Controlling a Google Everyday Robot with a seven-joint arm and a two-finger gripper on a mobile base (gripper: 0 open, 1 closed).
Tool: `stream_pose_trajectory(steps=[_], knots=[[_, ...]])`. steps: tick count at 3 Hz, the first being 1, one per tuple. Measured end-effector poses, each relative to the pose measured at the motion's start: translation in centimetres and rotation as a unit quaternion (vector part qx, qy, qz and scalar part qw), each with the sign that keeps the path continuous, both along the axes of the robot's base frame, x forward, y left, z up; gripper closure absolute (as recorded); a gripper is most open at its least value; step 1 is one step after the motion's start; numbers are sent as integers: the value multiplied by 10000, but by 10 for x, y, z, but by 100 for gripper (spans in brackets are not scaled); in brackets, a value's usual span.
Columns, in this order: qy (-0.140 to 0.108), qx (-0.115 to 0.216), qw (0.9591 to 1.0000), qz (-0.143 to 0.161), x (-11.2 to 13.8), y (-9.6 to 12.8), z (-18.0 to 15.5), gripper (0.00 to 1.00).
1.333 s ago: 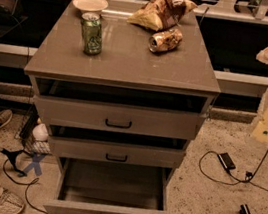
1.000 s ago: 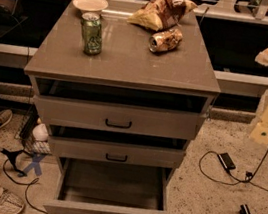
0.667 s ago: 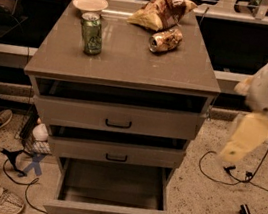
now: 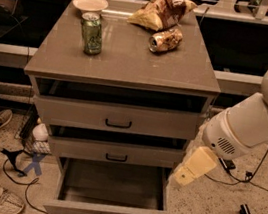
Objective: Close bottom drawer
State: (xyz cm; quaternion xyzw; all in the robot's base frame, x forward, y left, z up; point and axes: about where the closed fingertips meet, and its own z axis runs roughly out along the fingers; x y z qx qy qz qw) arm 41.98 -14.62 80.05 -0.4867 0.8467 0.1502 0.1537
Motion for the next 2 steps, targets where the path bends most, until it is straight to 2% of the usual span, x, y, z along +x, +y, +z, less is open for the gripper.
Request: stream_pose_trajectory(steps=[1, 2], knots=[[-5, -9, 10000, -1, 0, -1, 0, 0], [138, -73, 9998, -106, 2, 0, -19, 0]])
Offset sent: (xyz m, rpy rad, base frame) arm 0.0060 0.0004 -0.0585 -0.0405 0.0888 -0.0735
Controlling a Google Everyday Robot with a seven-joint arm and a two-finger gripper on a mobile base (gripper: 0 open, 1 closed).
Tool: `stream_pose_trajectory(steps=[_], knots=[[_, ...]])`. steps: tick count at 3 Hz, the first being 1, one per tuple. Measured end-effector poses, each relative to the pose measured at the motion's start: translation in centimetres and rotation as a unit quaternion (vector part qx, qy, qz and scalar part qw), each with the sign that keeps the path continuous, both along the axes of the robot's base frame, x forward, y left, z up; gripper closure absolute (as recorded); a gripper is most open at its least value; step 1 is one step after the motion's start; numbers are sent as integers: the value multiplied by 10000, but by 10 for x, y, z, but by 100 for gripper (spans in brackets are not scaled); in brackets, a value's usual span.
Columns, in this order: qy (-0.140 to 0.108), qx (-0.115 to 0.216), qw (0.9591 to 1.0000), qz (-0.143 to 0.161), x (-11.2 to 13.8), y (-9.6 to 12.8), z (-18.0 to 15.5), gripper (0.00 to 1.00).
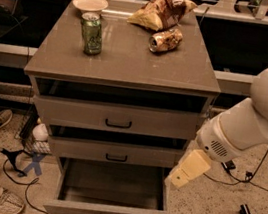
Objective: Close bottom drawer
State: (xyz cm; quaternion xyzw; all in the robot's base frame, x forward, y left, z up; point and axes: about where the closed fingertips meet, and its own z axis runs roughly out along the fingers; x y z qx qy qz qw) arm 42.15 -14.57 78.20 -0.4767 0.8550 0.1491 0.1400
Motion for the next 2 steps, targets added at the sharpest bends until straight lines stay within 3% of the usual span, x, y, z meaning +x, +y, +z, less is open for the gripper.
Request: stream_pose_trajectory(steps=[1, 2], knots=[[568, -288, 9978, -197, 4, -1, -70, 0], [1232, -270, 9914, -352, 2, -5, -149, 0]])
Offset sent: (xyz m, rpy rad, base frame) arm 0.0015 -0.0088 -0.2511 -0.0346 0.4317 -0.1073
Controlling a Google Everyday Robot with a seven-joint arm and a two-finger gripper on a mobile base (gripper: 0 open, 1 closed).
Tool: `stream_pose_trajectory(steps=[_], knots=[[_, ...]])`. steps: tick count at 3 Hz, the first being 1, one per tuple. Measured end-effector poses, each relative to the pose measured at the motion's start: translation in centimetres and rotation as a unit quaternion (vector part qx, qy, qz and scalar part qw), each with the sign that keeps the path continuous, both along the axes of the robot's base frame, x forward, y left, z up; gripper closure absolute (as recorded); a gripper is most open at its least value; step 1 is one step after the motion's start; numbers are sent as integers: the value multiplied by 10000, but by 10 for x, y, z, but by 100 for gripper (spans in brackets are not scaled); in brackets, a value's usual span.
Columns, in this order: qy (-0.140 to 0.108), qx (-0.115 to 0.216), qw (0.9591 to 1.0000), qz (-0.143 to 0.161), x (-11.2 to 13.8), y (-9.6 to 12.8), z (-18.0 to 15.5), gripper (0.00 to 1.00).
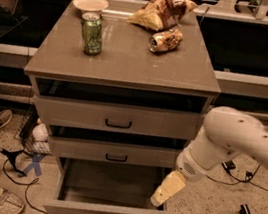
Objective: Close bottom drawer
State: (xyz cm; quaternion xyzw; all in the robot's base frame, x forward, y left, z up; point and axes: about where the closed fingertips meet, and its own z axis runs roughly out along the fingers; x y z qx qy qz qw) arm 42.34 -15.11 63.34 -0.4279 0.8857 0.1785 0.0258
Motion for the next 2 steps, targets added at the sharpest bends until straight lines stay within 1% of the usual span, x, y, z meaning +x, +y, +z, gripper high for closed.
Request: stream_pose_trajectory(steps=[1, 2], knots=[[581, 236, 9976, -289, -13, 3, -76, 0], [1115, 664, 9884, -788, -37, 14, -166, 0]])
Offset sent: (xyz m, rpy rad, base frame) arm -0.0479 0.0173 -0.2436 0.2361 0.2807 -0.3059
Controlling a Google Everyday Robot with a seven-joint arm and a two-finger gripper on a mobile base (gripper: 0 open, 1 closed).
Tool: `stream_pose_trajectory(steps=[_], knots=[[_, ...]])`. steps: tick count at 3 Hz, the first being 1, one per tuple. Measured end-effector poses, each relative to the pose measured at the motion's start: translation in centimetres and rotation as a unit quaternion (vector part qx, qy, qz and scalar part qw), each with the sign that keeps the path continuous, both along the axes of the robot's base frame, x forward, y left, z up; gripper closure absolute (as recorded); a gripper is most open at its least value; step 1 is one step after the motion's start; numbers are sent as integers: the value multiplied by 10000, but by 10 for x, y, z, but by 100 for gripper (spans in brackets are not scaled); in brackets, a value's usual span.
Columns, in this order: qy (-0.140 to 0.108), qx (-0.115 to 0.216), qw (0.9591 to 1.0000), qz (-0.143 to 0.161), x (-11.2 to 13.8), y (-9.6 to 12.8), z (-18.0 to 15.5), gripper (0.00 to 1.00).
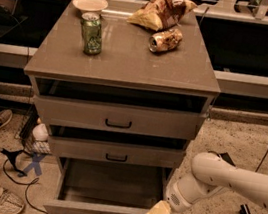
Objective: Close bottom drawer
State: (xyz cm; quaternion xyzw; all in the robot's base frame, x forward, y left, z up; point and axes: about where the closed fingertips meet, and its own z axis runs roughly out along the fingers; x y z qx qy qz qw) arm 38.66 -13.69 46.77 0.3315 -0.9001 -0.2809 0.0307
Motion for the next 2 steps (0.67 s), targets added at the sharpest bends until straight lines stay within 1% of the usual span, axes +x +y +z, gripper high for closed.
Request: stream_pose_trajectory(steps=[1, 2], knots=[[-12, -5, 10000, 3, 0, 0, 1, 0], [-47, 45, 9999, -131, 7, -4, -33, 0]])
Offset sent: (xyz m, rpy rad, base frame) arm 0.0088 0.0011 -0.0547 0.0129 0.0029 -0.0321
